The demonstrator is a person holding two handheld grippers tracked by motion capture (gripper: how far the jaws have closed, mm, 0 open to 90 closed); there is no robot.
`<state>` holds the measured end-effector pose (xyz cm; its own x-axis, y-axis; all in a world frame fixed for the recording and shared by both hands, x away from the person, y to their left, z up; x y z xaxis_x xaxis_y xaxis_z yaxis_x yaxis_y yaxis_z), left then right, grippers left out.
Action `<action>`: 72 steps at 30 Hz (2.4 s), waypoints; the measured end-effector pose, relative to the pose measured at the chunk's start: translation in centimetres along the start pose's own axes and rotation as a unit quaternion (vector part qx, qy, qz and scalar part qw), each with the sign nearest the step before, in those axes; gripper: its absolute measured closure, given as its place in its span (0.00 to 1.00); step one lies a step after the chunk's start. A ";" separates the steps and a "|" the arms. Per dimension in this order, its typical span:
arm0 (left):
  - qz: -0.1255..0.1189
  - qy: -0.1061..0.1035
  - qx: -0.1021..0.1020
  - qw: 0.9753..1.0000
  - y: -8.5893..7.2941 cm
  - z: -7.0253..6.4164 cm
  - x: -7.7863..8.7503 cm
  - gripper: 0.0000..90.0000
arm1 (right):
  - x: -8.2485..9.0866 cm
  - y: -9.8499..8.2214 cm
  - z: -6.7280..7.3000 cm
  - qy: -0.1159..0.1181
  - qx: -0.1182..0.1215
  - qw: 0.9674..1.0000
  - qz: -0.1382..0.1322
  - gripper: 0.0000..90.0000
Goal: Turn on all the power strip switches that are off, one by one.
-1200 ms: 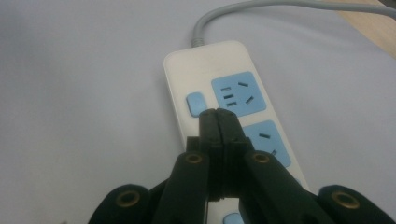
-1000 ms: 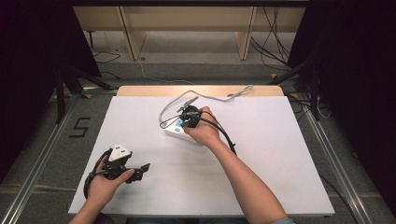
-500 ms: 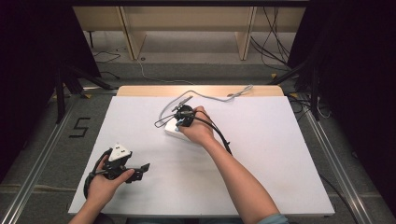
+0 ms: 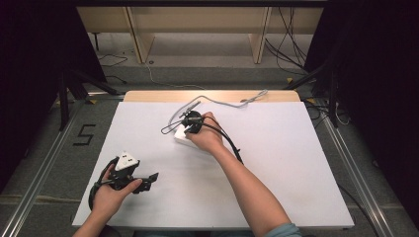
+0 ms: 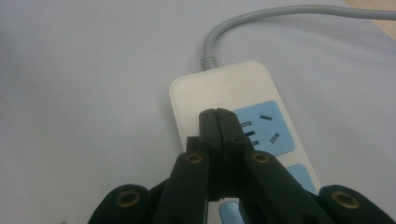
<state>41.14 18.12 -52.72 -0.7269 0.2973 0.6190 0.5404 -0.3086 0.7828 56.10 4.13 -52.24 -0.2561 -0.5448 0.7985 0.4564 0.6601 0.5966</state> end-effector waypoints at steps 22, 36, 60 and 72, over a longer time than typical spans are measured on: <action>-0.001 0.000 0.000 1.000 0.0 -0.1 0.0 0.17 | -0.7 -0.3 -0.1 -0.002 -0.001 1.000 0.019 1.00; 0.001 -0.001 -0.001 1.000 0.0 -0.2 -0.1 0.17 | -0.9 -0.4 0.1 -0.014 0.009 0.999 0.028 1.00; 0.000 -0.002 -0.002 1.000 0.0 -0.2 -0.1 0.17 | 0.4 -0.1 -0.2 -0.018 -0.009 1.000 0.016 1.00; 0.001 -0.001 -0.001 1.000 0.0 -0.2 -0.1 0.17 | 1.6 -0.6 -0.6 -0.017 -0.012 1.000 0.016 1.00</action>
<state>41.14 17.90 -52.79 -0.7247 0.2995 0.6205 0.5405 -0.3115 0.7816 55.90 2.58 -51.39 -0.2699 -0.5043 0.8203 0.4849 0.6648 0.5683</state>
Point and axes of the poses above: each handheld gripper's, and its own axes: x roughly backward along the jaws, y roughly out of its top, z roughly to its left, the point moved 10 cm from there along -x, roughly forward along the jaws, and after that the axes turned 9 degrees about y, right-handed, at the moved point
